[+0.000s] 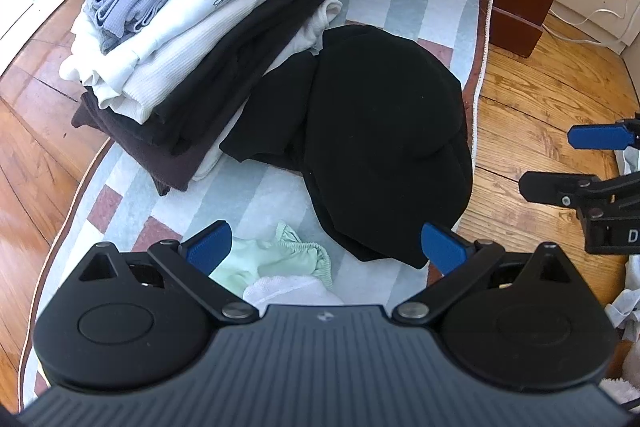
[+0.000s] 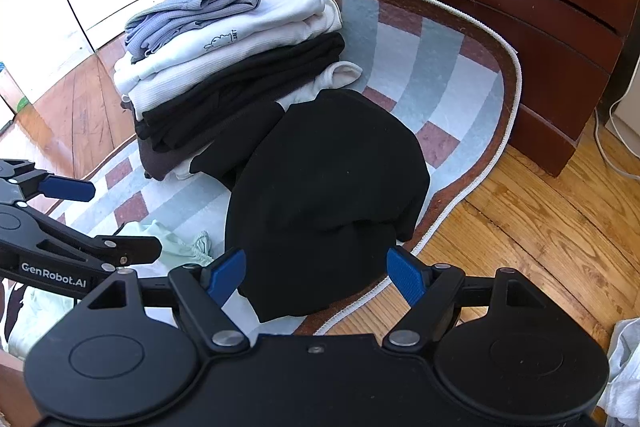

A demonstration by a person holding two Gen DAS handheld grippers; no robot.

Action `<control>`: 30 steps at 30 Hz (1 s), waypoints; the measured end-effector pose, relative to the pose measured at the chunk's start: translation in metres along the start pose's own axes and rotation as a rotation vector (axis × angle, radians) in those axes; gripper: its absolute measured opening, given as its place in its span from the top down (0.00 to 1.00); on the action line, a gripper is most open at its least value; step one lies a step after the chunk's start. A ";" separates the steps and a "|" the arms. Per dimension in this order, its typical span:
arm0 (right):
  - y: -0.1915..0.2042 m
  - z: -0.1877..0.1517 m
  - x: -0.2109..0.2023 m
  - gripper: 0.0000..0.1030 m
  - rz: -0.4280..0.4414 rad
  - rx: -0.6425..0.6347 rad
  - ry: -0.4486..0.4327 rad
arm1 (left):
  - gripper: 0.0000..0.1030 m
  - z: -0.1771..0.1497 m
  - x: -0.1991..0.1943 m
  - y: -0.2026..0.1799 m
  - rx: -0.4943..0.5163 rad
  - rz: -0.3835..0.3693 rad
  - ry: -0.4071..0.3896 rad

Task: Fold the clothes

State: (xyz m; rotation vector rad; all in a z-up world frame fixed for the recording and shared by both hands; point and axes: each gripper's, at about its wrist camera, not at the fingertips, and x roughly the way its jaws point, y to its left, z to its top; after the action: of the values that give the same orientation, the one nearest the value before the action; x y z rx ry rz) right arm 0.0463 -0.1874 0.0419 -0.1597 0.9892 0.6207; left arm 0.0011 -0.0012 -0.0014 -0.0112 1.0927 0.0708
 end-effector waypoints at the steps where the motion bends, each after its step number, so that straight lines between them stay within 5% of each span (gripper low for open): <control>1: 0.000 0.000 0.000 0.21 0.003 0.002 0.002 | 0.00 0.000 0.000 0.000 -0.001 0.001 -0.001; 30: -0.002 0.000 0.010 0.21 0.031 0.019 0.018 | 0.00 0.001 0.003 0.007 -0.047 0.001 -0.005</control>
State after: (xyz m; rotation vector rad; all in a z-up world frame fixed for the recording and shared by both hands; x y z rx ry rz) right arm 0.0517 -0.1849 0.0336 -0.1334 1.0168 0.6391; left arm 0.0034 0.0064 -0.0035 -0.0523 1.0861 0.0973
